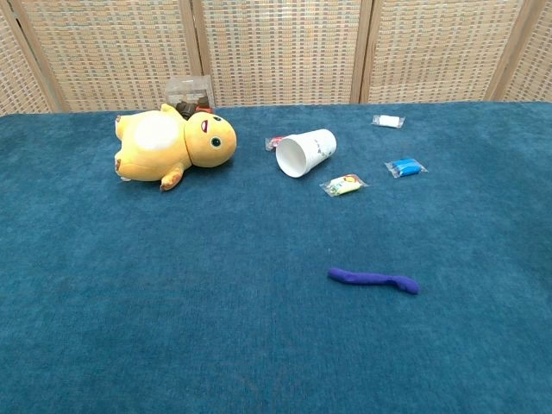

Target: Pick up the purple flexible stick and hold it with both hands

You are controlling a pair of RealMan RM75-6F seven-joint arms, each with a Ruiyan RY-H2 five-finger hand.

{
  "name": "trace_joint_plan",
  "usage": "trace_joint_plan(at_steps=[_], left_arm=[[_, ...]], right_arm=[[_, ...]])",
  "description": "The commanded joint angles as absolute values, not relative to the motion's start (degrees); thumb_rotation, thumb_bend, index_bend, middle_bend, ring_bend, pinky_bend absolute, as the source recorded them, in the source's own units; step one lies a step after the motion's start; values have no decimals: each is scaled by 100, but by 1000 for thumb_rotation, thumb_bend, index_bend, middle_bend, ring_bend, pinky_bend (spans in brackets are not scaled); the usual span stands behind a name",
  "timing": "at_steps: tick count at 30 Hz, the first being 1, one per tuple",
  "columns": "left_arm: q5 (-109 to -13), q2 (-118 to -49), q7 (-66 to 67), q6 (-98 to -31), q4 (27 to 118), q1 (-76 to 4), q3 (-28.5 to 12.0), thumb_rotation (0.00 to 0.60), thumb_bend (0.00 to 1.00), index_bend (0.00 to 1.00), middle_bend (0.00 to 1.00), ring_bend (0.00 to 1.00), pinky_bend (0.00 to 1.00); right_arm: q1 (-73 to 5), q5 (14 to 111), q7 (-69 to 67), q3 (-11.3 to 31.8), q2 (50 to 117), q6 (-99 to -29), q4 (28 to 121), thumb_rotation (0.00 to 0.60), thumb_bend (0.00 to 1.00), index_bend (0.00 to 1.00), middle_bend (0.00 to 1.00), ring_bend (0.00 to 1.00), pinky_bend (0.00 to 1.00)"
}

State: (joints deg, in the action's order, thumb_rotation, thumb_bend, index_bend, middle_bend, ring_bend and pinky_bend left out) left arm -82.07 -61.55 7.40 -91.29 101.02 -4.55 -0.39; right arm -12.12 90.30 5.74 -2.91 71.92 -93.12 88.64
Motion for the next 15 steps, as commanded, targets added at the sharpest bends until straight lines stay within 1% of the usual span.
trace_joint_plan(at_steps=[1,4,6,10,13,15], left_arm=[[-8217,-6141,721,-9096,10101,-439,-53,600,0,0,0,0,0],[-8226,-6137,697,-9082,10100,-427,-75,600,0,0,0,0,0],[-8218,-6135,702,-9064,10106,-419,-94,600,0,0,0,0,0],[-8210,-6155,758,-8990,10111,-434,-117,600,0,0,0,0,0],[-8193,-6175,811,-8930,10112,-452,-137,600,0,0,0,0,0],[-8176,-6187,838,-8907,10107,-457,-154,600,0,0,0,0,0]], right_arm=[[-1195,9053,549,-252,7219,-9223,8887,600,0,0,0,0,0],[-1210,9077,482,-251,7225,-9089,8940,600,0,12,0,0,0],[-1289,9043,226,-276,7201,-8793,9063,600,0,52,0,0,0],[-1550,8849,-111,-227,7100,-8112,9404,600,0,183,0,0,0],[-1773,8633,-102,-148,7081,-7581,9689,600,0,303,0,0,0],[-1899,8433,-32,-60,7121,-7293,9871,600,16,357,0,0,0]])
